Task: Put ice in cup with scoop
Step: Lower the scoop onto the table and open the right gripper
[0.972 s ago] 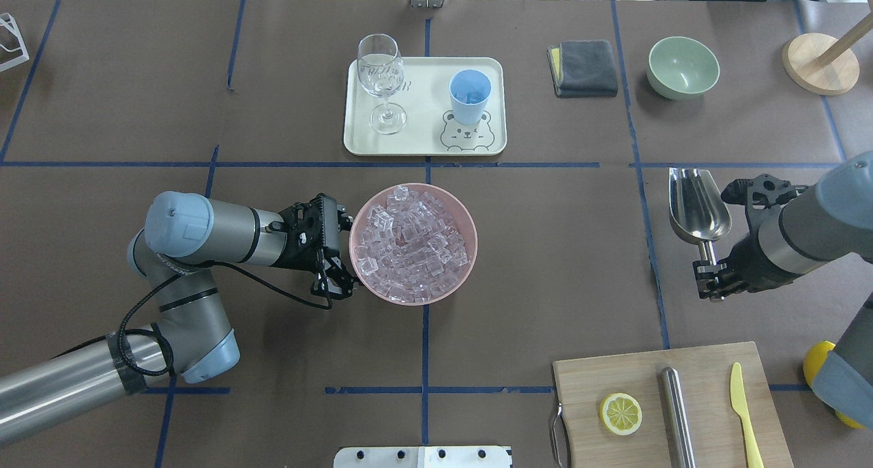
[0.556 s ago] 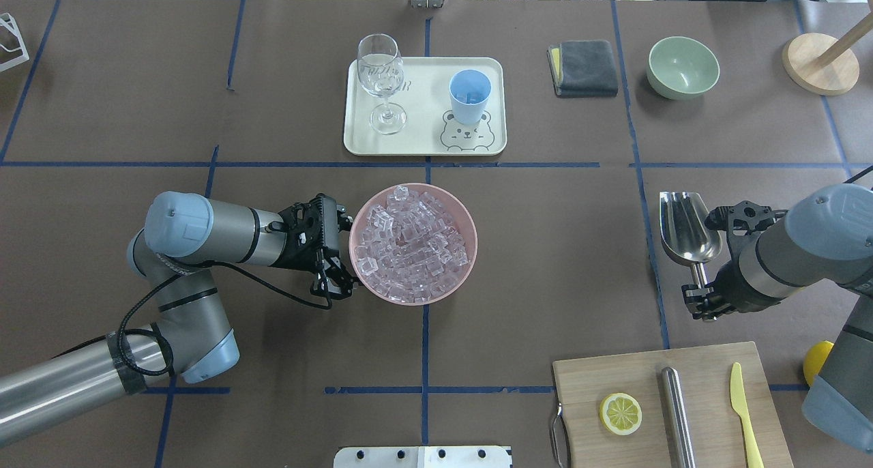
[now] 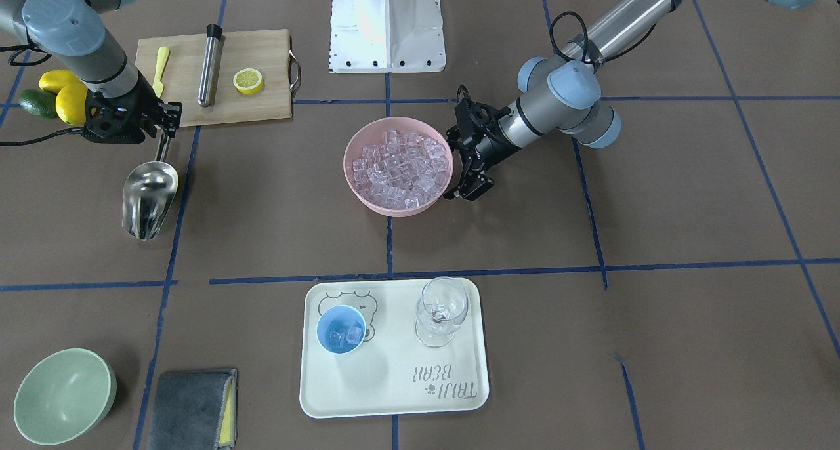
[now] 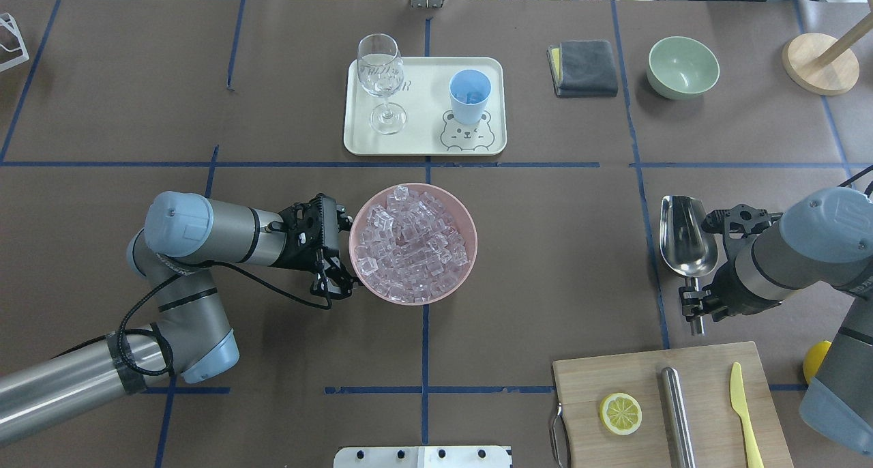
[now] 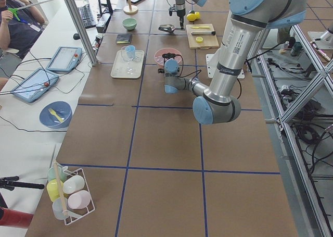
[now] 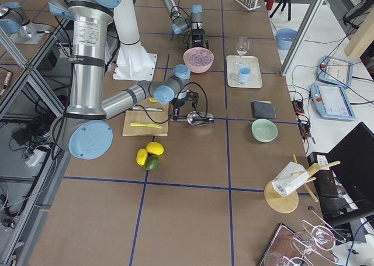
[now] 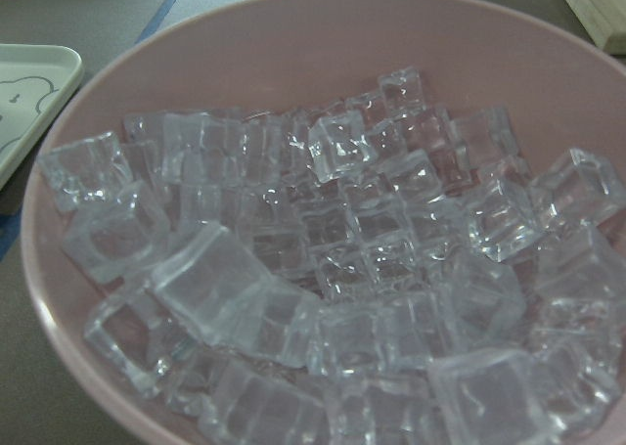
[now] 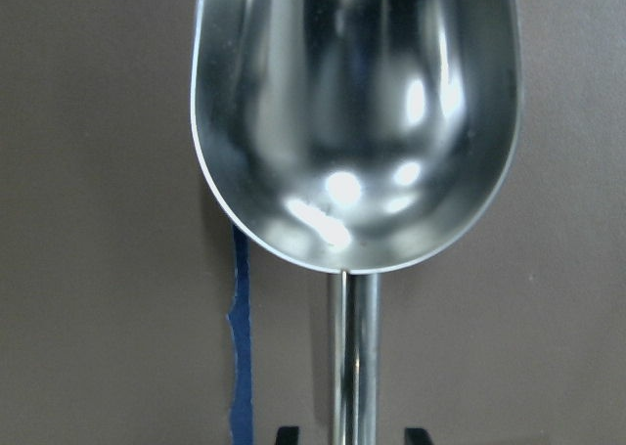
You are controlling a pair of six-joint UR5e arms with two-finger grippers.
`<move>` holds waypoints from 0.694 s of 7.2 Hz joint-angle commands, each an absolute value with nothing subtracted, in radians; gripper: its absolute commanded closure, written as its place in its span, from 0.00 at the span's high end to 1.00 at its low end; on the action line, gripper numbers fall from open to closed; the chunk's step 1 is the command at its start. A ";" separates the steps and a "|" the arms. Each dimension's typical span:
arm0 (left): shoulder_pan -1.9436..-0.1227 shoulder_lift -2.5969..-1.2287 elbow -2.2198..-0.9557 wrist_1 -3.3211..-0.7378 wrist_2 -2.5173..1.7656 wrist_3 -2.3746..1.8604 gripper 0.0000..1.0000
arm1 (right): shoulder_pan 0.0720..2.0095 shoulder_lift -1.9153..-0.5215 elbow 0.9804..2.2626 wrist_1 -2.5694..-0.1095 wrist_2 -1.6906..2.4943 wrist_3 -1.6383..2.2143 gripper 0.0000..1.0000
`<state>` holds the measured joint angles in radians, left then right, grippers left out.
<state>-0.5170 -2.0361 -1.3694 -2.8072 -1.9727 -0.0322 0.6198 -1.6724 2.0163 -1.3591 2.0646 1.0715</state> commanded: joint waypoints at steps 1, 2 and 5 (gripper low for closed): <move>-0.517 -2.036 -1.370 -2.807 -1.971 -0.032 1.00 | 0.620 -1.651 2.013 -1.359 2.069 1.071 1.00; -0.520 -2.033 -1.370 -2.807 -1.971 -0.032 1.00 | 0.649 -1.632 2.011 -1.362 2.068 1.060 1.00; -0.557 -2.026 -1.373 -2.807 -1.971 -0.034 1.00 | 0.854 -1.611 2.003 -1.376 2.079 0.805 1.00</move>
